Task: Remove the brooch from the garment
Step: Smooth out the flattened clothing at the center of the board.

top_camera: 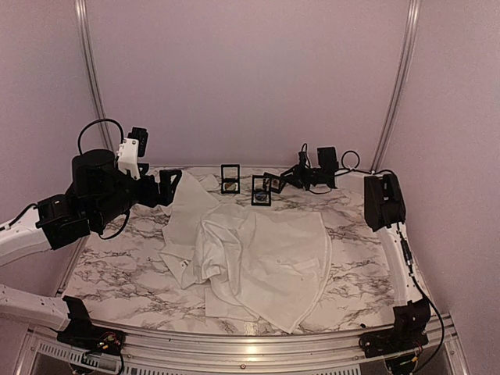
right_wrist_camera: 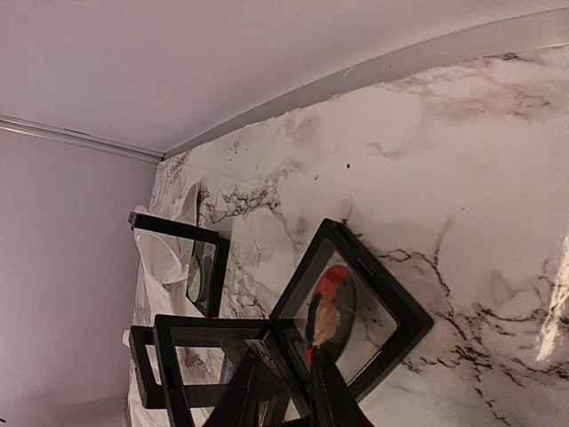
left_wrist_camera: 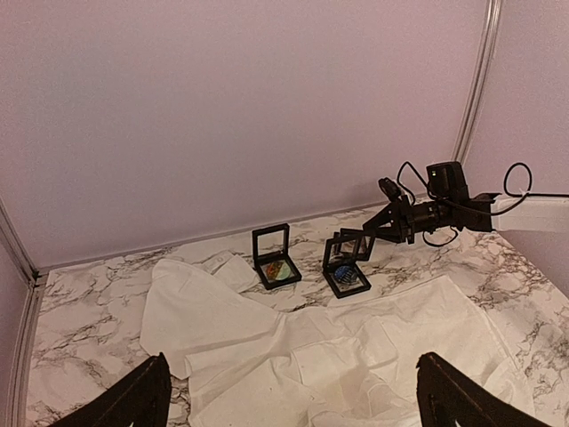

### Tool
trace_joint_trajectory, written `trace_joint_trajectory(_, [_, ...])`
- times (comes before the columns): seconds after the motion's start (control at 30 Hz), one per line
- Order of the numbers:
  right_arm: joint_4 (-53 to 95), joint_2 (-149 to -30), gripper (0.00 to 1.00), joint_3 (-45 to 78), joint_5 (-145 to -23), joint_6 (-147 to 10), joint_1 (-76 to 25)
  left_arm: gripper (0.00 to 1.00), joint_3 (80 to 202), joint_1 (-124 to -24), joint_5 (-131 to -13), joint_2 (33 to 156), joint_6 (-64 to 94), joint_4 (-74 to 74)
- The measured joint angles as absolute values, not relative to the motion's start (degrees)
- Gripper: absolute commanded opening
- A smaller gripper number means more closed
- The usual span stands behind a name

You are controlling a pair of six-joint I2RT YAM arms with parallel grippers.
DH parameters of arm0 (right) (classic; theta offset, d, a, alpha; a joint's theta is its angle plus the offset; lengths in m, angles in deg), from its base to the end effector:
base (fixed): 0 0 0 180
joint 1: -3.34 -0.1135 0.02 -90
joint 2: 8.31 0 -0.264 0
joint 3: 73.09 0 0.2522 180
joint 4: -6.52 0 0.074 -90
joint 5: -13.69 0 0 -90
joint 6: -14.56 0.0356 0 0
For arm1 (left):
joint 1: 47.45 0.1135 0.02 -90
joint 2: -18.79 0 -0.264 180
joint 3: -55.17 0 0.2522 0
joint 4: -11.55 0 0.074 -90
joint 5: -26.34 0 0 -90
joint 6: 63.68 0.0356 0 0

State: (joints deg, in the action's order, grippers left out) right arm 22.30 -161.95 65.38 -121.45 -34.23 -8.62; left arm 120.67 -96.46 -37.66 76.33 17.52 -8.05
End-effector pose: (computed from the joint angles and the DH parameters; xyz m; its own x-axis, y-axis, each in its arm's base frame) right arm 0.5670 0.1459 0.1137 -0.8666 0.2915 -0.4050 -0.2259 0.4946 0.8393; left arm 0.1639 -0.1648 0.3498 -0.1915 0.0107 -0.9814 0.3719 0.9262 -0.0624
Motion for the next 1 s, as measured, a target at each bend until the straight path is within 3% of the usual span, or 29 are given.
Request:
trace_joint_trajectory(0.47, [25.5, -160.4, 0.19, 65.0, -120.4, -36.7, -8.6, 0.99, 120.5, -96.4, -37.9, 75.6, 17.5, -8.1])
trace_joint_trajectory(0.73, [27.1, -150.4, 0.24, 57.8, -116.4, -40.2, -8.6, 0.99, 120.4, -96.4, -38.7, 75.6, 16.6, -7.4])
trace_joint_trajectory(0.87, [27.2, -143.2, 0.33, 51.1, -113.2, -42.4, -8.2, 0.99, 120.4, -96.4, -39.3, 75.7, 15.9, -6.7])
trace_joint_trajectory(1.0, [27.0, -136.1, 0.49, 43.9, -109.5, -44.5, -8.0, 0.99, 120.4, -96.4, -40.1, 76.4, 14.9, -5.7])
